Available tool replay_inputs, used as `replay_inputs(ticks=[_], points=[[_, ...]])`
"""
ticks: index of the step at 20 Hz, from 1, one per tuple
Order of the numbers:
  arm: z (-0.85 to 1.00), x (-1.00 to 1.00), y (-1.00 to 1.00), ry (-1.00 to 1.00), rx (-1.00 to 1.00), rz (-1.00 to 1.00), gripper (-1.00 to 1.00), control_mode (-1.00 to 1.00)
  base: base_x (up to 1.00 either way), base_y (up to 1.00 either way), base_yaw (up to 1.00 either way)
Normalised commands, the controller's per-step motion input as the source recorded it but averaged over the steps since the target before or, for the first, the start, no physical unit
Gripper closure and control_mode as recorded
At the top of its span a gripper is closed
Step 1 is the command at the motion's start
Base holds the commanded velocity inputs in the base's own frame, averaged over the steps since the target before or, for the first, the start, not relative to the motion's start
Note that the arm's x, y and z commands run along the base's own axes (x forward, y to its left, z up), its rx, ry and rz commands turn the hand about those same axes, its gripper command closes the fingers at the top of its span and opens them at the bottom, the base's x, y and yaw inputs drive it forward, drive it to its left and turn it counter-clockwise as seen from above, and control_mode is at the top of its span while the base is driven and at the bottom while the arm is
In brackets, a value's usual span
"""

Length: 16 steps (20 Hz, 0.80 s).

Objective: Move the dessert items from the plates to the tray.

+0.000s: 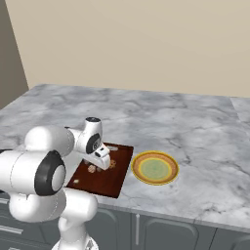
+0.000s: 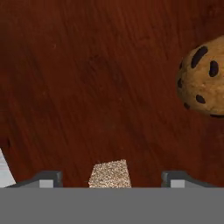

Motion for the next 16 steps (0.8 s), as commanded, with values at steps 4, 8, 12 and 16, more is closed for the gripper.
replay_inputs(ticks=[4,8,12,16], points=[[0.90,-0.70,-0.17,-0.31,0.00,0.00,-1.00,-1.00,0.00,0.00,0.00],[1.00,-0.68,-0.10,-0.50,0.03,0.00,-1.00,-1.00,0.00,0.00,0.00],[0.82,-0.62,-0.31,-0.59,0.14,-0.01,-1.00,-1.00,0.00,0.00,0.00],[0.26,-0.66,-0.04,-0.67,0.00,-0.01,-1.00,-1.00,0.00,0.00,0.00]])
